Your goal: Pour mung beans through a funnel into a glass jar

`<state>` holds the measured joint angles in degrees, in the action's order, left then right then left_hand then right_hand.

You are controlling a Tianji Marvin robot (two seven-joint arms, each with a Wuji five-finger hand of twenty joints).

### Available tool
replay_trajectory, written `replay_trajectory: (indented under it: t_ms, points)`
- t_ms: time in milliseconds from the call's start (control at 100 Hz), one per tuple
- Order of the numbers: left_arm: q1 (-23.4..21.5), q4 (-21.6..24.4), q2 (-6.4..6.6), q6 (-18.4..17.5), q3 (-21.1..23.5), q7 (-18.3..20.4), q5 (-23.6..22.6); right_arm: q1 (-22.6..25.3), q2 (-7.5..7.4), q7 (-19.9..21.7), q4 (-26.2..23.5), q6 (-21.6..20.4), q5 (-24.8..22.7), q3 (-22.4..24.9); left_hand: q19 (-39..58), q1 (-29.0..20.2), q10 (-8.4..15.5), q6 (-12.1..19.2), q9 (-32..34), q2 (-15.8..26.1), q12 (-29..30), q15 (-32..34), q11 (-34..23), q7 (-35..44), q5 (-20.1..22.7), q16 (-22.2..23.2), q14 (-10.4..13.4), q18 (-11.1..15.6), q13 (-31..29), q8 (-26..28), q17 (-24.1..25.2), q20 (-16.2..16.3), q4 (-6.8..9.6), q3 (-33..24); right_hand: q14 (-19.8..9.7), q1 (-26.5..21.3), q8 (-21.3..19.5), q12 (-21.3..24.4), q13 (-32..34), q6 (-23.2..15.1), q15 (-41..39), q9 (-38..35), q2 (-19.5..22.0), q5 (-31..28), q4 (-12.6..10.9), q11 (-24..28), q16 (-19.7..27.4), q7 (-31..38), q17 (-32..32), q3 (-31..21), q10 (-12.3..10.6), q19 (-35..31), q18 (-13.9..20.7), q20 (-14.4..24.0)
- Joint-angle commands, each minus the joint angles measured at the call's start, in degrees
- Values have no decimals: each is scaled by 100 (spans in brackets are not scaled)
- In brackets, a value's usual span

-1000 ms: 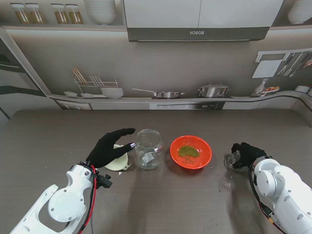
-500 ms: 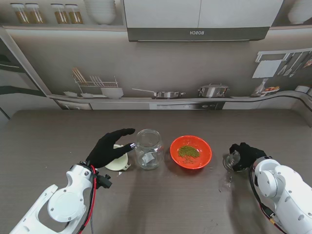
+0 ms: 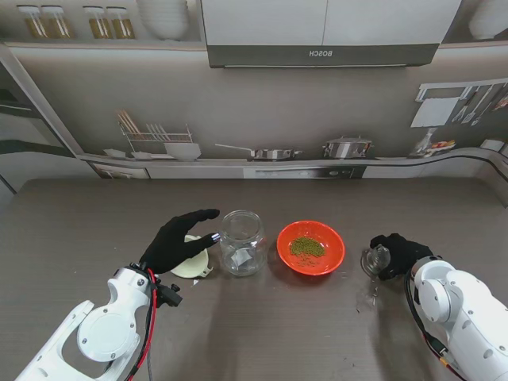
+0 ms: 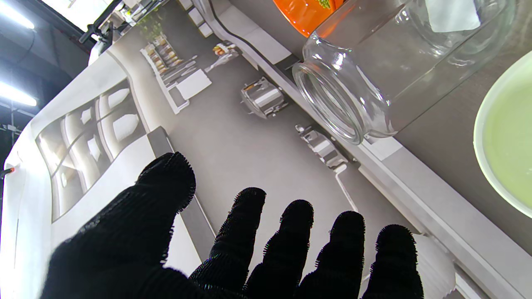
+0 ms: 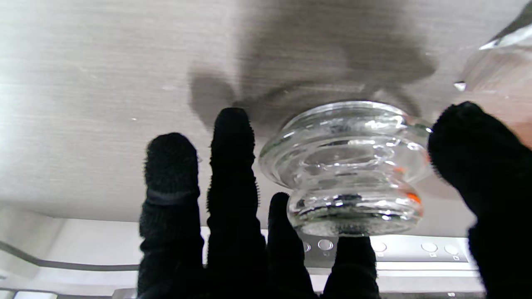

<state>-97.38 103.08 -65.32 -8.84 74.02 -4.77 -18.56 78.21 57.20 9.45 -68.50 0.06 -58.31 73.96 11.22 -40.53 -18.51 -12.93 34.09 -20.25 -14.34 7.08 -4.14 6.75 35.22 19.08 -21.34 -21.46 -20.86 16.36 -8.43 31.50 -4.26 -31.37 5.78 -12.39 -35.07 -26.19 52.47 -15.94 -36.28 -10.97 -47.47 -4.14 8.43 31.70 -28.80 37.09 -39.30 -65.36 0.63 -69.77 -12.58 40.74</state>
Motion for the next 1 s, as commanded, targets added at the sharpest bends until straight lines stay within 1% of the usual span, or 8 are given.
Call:
replay_trajectory:
  t_ms: [0,240,390,420,500,520,560,990]
  points:
    - [-23,17,-6,26,10,119,18,92,30,106,101,-29,-51,-43,46,53,-10,-1,72,173,-52,23,19,2,65,77,-23,13,5,26,-9,84,187,101,160,172,-28,94,16,-206,218,97,-319,-145,97,-136,125,60,-81,1,-139,28,-298,111]
    - [-18,17,-4,41,6,133,23,89,33,17,91,-8,-134,-3,44,48,-6,-1,71,172,-52,25,19,2,65,78,-25,13,0,26,-6,83,186,106,234,272,-87,180,22,-172,385,101,-225,-59,98,-283,183,-352,-69,107,-138,90,-415,145]
    - [-15,14,-3,49,6,142,28,90,42,-32,37,37,-173,45,44,53,0,3,67,171,-52,22,21,-4,46,77,-29,11,7,24,-3,83,186,107,414,384,-261,322,-120,-108,754,86,-66,-82,94,-491,345,-1048,23,256,-162,267,-559,153]
    - [-15,14,-3,51,7,144,27,90,46,-46,24,49,-177,56,46,56,-2,3,71,173,-52,25,19,4,67,78,-24,12,0,27,-9,84,185,109,446,403,-540,371,-157,-86,835,83,-28,-177,78,-524,376,-1452,49,286,-166,315,-599,184]
    - [-15,15,-3,59,6,147,29,85,60,-100,-16,98,-177,81,43,51,-2,6,67,172,-51,21,21,-1,56,76,-26,17,7,25,-3,83,185,109,536,450,-609,405,-225,-69,1043,71,59,-321,85,-565,478,-1894,111,379,-195,442,-678,145]
    - [-15,15,-3,62,5,148,30,84,62,-108,-30,108,-181,88,44,52,2,-2,62,172,-51,20,23,-10,36,76,-26,18,9,22,-3,83,185,111,558,463,-938,416,-247,-55,1071,73,81,-431,88,-561,486,-2273,133,388,-199,461,-692,145]
    - [-15,16,-3,66,4,150,33,81,69,-118,-58,134,-181,102,43,50,-9,3,71,172,-52,23,19,-6,43,77,-32,20,4,23,-1,83,185,113,571,480,-1067,423,-302,-46,1147,69,152,-525,72,-564,519,-2539,182,432,-215,537,-731,118]
    - [-14,21,-2,90,4,162,43,309,120,116,-757,315,-165,468,43,55,0,3,65,181,-52,20,21,-6,39,77,-25,15,5,23,2,84,187,128,628,454,-1217,322,-1029,78,1605,46,598,-803,5,-118,684,-2766,964,811,-304,1258,-969,-64]
